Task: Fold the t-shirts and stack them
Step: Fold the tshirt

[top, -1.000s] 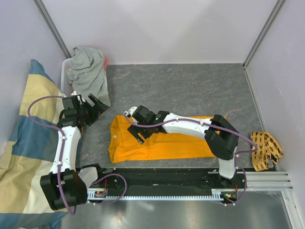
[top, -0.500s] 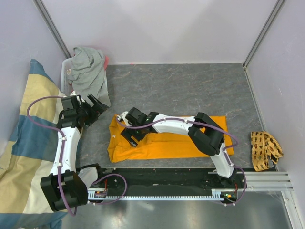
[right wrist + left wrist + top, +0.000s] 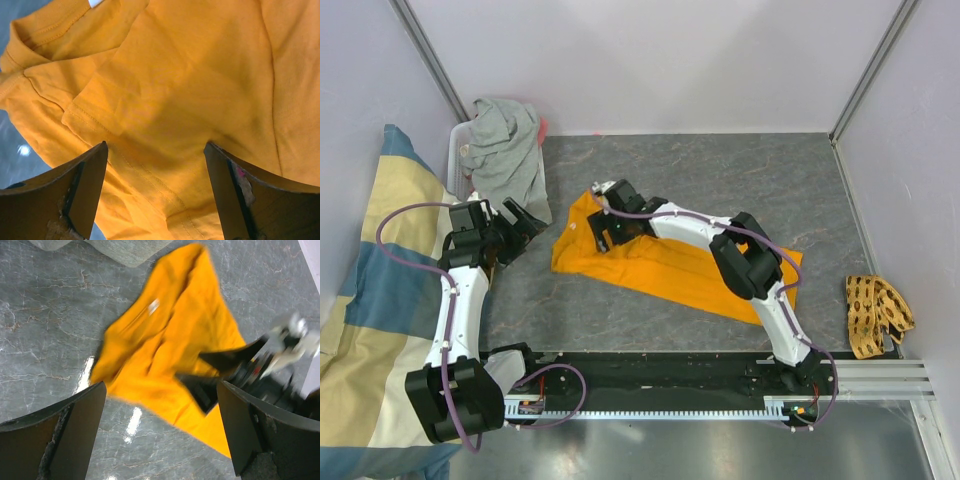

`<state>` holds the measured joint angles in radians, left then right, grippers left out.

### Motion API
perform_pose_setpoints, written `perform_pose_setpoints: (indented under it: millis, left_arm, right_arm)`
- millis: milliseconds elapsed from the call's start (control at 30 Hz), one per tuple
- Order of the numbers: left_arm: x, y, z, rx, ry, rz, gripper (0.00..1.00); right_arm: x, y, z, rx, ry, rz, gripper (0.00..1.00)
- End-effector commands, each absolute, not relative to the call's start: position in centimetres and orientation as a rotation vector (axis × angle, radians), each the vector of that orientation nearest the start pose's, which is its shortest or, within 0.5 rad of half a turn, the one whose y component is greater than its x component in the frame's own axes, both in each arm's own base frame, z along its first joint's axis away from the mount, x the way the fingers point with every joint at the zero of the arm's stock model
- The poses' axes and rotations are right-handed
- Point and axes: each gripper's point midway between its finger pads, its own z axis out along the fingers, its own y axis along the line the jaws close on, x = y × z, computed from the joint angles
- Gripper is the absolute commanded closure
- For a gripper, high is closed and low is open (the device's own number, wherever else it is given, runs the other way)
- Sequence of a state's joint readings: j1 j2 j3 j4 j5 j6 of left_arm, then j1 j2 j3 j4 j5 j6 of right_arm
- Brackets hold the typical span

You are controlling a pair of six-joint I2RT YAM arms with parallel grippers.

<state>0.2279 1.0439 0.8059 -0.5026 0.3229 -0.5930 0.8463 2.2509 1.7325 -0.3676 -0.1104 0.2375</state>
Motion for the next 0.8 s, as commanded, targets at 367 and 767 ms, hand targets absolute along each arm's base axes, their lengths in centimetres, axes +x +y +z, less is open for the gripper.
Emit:
perform_pose_setpoints:
  millis: [367, 767]
  left_arm:
    - [28.9, -0.9, 15.6, -0.743, 2.199, -0.531, 0.0]
    - [29.0, -0.7, 15.0, -0.745, 2.199, -0.521, 0.0]
  right_arm:
    - [51.3, 29.3, -0.3, 0.286, 2.48, 0.307, 0.12]
    - [60.2, 20.5, 4.0, 0.643, 2.222, 0.221, 0.12]
